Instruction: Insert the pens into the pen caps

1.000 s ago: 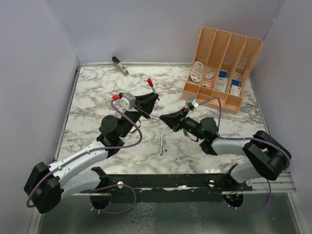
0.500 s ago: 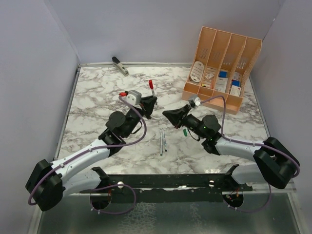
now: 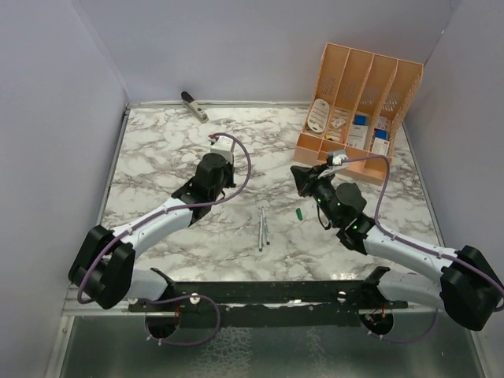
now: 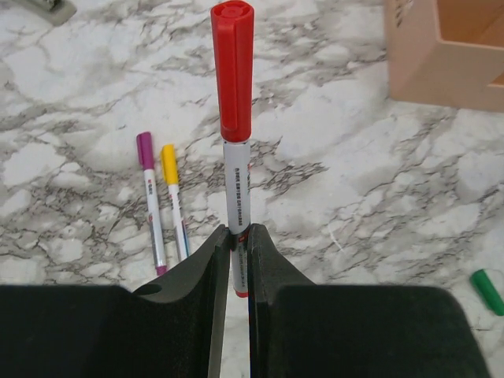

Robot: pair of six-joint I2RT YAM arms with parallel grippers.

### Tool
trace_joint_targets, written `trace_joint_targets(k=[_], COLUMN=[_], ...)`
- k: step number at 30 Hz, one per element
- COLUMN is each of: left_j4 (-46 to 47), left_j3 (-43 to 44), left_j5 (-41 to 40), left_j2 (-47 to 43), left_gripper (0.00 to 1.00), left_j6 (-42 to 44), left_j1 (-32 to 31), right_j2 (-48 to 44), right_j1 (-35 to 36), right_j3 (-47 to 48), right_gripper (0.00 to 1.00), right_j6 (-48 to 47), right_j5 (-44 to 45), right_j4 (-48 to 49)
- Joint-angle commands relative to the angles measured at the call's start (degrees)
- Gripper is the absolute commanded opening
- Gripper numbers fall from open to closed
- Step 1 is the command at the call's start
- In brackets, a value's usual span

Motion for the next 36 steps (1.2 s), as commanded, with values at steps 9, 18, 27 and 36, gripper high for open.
trace_joint_targets(k=[9, 18, 27, 36], left_j4=[-10.3, -12.7, -12.7, -14.3], left_j3=[4.7, 7.6, 10.4, 13.4], left_j5=[7.9, 10.6, 11.2, 10.6], left_j2=[12.6, 19.2, 24.8, 29.2], left_gripper=[0.0, 0.0, 0.0, 0.06], left_j6=[-3.8, -5.1, -5.8, -6.1], left_j1=[4.0, 5.9, 6.8, 7.5], right_j2=[-3.0, -2.6, -2.4, -2.3], right_j1=[0.2, 0.2, 0.2, 0.2], right_j3=[0.8, 0.6, 0.5, 0.3], right_gripper=[0.01, 0.01, 0.01, 0.01], right_j6=[0.1, 0.1, 0.0, 0.1], right_j5=[5.1, 4.4, 4.6, 4.6], right_j4=[-4.5, -4.3, -4.5, -4.4])
